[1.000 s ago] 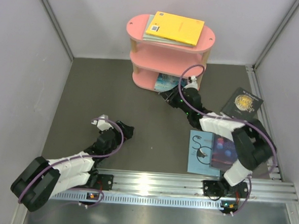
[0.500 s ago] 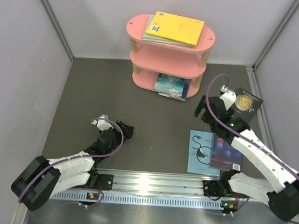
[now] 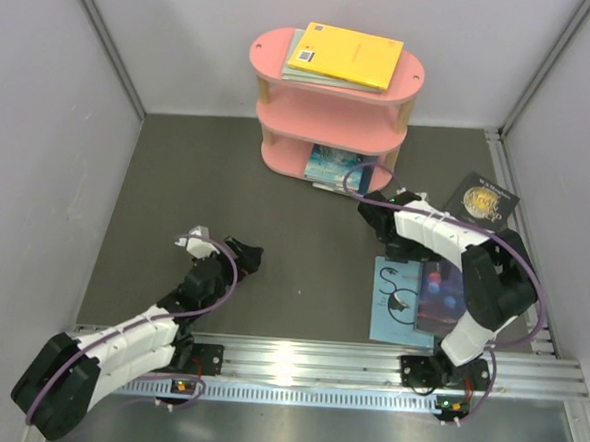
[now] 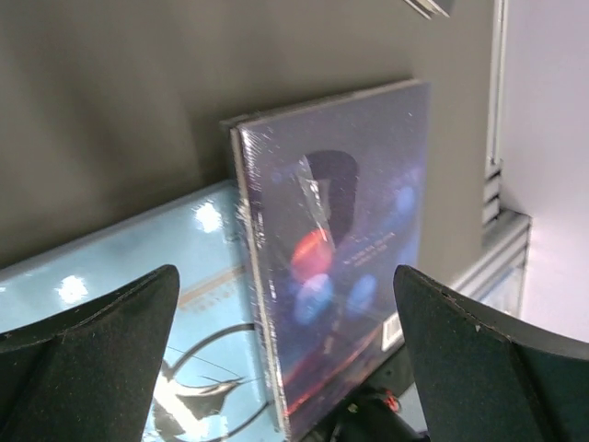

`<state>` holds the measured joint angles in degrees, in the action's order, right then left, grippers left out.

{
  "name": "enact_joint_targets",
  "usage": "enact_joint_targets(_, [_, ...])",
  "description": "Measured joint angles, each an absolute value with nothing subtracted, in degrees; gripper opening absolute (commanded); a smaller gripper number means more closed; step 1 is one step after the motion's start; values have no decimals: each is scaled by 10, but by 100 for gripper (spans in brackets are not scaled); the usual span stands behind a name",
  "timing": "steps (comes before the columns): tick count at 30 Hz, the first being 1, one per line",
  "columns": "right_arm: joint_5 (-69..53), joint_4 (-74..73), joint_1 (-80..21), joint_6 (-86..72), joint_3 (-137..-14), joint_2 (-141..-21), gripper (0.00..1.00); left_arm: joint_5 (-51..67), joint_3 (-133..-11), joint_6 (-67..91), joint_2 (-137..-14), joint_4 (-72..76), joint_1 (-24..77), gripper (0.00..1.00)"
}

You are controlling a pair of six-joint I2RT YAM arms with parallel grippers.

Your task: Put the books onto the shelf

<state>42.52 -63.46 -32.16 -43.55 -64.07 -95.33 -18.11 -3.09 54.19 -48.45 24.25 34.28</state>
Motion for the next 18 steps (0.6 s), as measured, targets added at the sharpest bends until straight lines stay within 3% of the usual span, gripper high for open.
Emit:
enact_joint_targets(11, [463,-660,-322,-452,-640,-1029,100,-183,-31,540,-450,225,343,99])
enact_joint_targets(18, [498,-669,-302,-431,-708,-1099,100,-183,-31,540,-450,224,343,99])
